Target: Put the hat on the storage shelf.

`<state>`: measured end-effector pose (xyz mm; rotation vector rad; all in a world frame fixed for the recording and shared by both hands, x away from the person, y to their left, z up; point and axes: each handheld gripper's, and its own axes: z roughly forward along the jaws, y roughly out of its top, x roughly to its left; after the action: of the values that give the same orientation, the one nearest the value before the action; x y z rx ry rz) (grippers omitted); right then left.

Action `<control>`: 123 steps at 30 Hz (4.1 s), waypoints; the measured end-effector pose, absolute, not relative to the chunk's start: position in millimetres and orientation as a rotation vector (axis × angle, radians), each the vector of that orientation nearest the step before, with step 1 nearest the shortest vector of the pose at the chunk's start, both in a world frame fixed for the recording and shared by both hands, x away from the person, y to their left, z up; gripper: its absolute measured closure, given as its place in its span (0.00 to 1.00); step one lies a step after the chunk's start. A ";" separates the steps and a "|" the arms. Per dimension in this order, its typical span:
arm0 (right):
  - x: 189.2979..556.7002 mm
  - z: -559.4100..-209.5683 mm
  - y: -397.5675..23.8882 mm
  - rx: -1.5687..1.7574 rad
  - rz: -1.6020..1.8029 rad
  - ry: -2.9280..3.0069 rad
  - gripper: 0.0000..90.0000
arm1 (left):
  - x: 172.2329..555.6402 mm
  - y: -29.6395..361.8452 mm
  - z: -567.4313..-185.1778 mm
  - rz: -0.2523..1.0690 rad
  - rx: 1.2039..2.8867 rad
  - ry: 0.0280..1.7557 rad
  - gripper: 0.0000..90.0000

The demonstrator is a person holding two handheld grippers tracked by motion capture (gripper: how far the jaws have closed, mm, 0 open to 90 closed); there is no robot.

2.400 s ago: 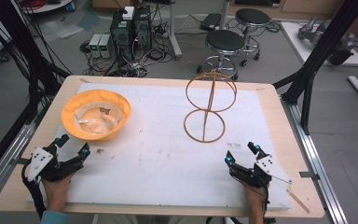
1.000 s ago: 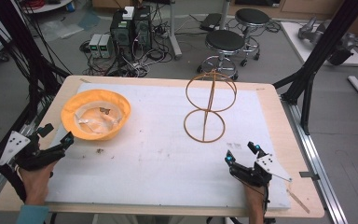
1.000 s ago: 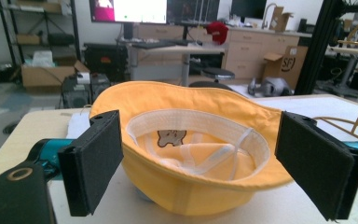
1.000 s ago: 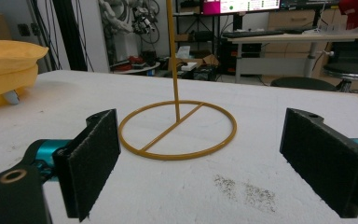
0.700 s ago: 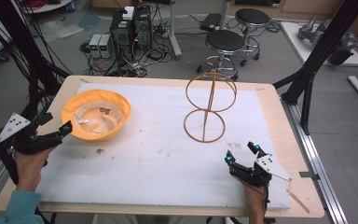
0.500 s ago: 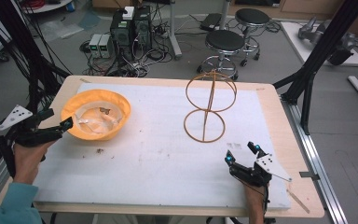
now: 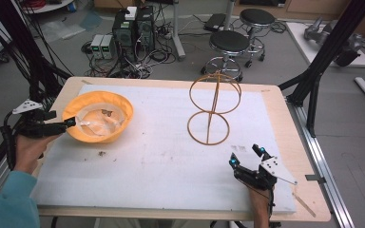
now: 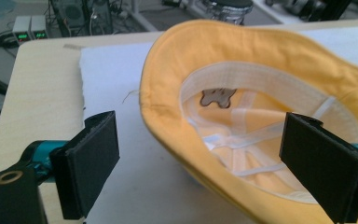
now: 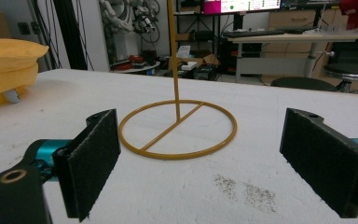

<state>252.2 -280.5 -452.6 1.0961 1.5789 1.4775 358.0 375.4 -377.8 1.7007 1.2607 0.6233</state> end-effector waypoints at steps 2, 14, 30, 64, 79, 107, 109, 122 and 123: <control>252.2 -452.5 -280.4 1.096 1.476 1.579 0.12 | 360.7 375.3 -379.7 0.603 1.699 1.273 0.16; 251.7 -452.6 -280.4 1.096 1.479 1.576 0.12 | 368.7 372.8 -389.6 0.534 1.729 1.352 0.30; 251.9 -452.7 -280.6 1.090 1.478 1.573 0.12 | 364.6 366.8 -392.7 0.452 1.742 1.291 0.97; 252.3 -452.5 -280.3 1.099 1.476 1.579 0.12 | 370.9 349.9 -346.4 0.583 1.699 1.141 0.98; 252.0 -452.6 -280.9 1.096 1.480 1.577 0.12 | 386.5 336.7 -314.4 0.731 1.724 1.095 0.98; 251.0 -452.9 -281.5 1.096 1.491 1.565 0.12 | 350.5 280.6 -318.5 0.677 1.796 0.917 0.97; 251.0 -452.9 -281.6 1.097 1.491 1.566 0.12 | 344.7 276.3 -318.9 0.675 1.810 0.897 0.97; 251.0 -452.9 -281.6 1.094 1.491 1.566 0.12 | 304.8 256.5 -327.9 0.543 1.825 0.850 0.90; 251.0 -452.9 -281.5 1.094 1.491 1.566 0.12 | 302.0 254.3 -329.0 0.527 1.823 0.852 0.88</control>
<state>251.0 -281.5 -452.9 1.0942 1.5658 1.4908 302.0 254.3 -329.0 1.8226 0.8522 0.5268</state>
